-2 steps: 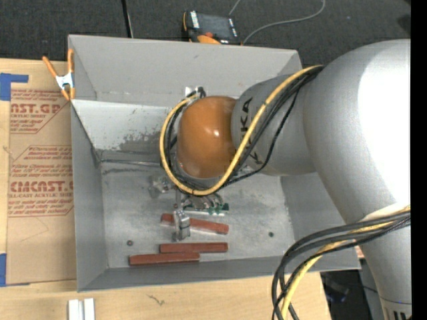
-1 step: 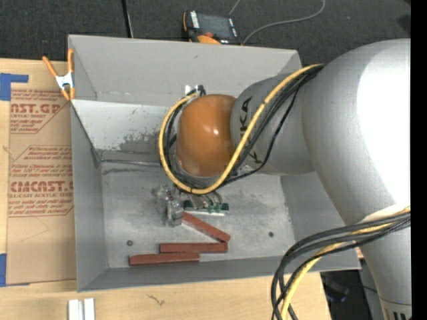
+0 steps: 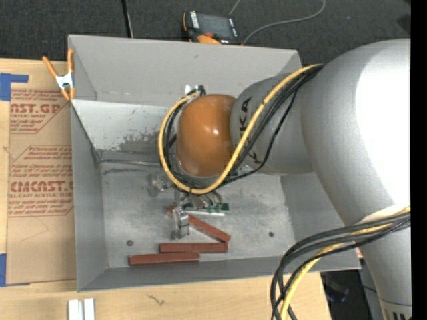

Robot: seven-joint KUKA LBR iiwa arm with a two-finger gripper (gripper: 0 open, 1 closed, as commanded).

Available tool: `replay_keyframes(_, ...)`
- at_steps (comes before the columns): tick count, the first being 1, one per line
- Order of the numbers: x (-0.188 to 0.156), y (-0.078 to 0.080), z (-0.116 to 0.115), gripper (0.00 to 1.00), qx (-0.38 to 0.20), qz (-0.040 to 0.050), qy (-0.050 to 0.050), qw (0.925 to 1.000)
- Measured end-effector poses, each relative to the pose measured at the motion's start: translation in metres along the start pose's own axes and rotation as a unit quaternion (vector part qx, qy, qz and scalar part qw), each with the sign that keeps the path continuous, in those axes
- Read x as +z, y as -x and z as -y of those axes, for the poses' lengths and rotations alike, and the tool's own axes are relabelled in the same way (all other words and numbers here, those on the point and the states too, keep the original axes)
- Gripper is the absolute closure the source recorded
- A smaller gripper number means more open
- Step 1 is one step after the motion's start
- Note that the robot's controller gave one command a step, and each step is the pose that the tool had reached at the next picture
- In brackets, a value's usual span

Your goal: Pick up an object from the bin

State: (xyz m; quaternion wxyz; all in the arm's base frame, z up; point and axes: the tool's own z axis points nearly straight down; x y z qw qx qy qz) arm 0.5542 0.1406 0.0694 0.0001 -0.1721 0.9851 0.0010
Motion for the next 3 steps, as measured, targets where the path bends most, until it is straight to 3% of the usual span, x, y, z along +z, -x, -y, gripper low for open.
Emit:
replay_keyframes(1, -0.001, -0.04, 0.049, 0.0, -0.035, 0.0005, -0.002, 0.9994)
replay_keyframes(2, -0.001, -0.039, 0.047, 1.0, -0.036, -0.0003, 0.0, 0.9993)
replay_keyframes(3, -0.161, -0.043, 0.064, 1.0, -0.013, 0.004, -0.002, 0.9999)
